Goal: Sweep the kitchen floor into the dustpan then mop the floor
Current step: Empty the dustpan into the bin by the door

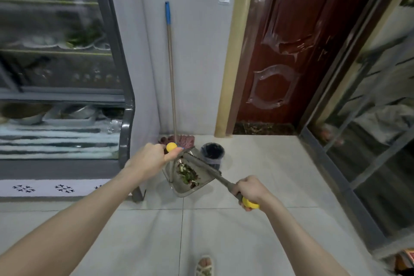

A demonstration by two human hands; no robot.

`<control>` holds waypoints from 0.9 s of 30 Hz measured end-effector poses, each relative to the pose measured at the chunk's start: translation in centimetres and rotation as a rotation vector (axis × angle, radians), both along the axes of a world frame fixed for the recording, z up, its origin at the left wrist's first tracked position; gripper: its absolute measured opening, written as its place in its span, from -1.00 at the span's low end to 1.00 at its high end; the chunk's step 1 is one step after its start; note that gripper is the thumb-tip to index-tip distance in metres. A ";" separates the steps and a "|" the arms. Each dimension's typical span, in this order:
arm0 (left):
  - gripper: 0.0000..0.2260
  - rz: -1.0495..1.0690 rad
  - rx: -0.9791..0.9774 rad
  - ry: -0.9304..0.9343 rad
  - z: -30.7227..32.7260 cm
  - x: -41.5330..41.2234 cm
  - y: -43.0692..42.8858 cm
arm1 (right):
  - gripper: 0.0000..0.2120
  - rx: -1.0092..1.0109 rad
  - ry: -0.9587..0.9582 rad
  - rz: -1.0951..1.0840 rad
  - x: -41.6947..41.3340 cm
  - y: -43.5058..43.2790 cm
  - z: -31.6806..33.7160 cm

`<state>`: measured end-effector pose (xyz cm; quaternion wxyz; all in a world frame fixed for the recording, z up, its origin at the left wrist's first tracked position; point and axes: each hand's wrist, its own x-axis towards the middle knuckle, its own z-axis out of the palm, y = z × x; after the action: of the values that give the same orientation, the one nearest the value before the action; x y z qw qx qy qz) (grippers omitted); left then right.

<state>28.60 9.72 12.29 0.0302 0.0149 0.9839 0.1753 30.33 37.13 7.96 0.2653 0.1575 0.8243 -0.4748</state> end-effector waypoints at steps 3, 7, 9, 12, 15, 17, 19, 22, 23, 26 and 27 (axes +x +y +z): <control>-0.48 -0.045 -0.052 0.018 0.5 -4.3 1.4 | -0.96 -0.059 0.029 -0.017 -4.2 1.5 -0.2; -0.23 -0.098 -0.127 0.058 0.7 -11.7 3.8 | -0.95 -0.090 0.051 -0.031 -11.9 3.4 0.5; -0.21 -0.123 -0.170 0.063 1.0 -15.1 5.2 | -0.96 -0.097 0.061 -0.030 -15.6 4.2 1.1; -0.25 -0.173 -0.256 0.060 0.9 -19.6 7.4 | -0.97 -0.114 0.070 -0.041 -20.5 6.1 1.3; -0.27 -0.205 -0.260 -0.008 1.0 -23.3 9.6 | -0.93 -0.140 0.046 -0.071 -24.0 7.9 0.9; -0.29 -0.237 -0.263 -0.031 1.2 -25.2 10.7 | -0.87 -0.133 0.037 -0.083 -25.9 8.8 0.3; -0.29 -0.254 -0.282 -0.042 1.1 -27.0 11.9 | -0.86 -0.145 0.029 -0.099 -27.8 9.8 -0.3; -0.18 -0.238 -0.278 -0.047 0.9 -30.1 14.6 | -0.89 -0.176 0.014 -0.102 -31.4 12.5 -1.0; -0.14 -0.221 -0.271 -0.057 0.8 -30.9 15.5 | -0.90 -0.175 0.001 -0.094 -32.4 13.3 -1.2; -0.08 -0.157 -0.235 -0.098 0.5 -33.0 18.7 | -0.92 -0.190 -0.023 -0.059 -35.6 16.1 -1.6; -0.08 -0.140 -0.225 -0.113 0.4 -33.6 19.8 | -0.90 -0.188 -0.033 -0.050 -36.3 17.0 -1.7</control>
<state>-4.95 29.48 12.64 0.0995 0.0703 0.9906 0.0619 -5.98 54.13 6.28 0.2805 0.1602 0.7673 -0.5540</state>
